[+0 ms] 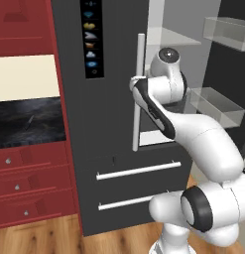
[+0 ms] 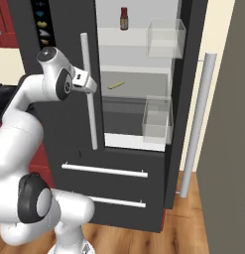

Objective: Retrieve the butter from the fridge and place it on a plate on the dining table. Then retrieve the butter knife by the fridge and place it near the plate.

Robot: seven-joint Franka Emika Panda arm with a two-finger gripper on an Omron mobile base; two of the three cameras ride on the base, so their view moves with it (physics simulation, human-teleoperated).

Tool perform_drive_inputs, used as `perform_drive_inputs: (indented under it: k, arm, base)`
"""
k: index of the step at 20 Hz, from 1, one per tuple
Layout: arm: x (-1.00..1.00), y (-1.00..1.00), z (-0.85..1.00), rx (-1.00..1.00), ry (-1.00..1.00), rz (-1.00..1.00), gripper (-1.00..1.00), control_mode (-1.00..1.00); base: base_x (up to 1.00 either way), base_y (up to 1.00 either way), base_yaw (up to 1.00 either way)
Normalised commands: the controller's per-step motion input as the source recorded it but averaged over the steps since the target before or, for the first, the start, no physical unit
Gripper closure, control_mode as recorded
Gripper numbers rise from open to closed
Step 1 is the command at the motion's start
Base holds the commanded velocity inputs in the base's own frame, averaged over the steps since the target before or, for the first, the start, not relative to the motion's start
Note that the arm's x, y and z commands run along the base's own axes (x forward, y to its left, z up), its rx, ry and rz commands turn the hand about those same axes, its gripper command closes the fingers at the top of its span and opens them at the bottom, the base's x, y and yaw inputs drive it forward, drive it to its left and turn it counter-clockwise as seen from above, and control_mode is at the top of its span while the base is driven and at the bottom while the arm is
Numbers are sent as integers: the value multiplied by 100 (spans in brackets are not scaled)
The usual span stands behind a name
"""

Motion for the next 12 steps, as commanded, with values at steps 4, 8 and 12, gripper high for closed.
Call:
perform_drive_inputs:
  k: [4,8,12]
  arm:
    - [56,1,3,0,0,0,-100,-100]
    - [45,4,0,0,0,0,-100,-100]
    - [46,5,0,0,0,-1,-100,-100]
  base:
    - [0,0,0]
    - [0,0,0]
    - [0,0,0]
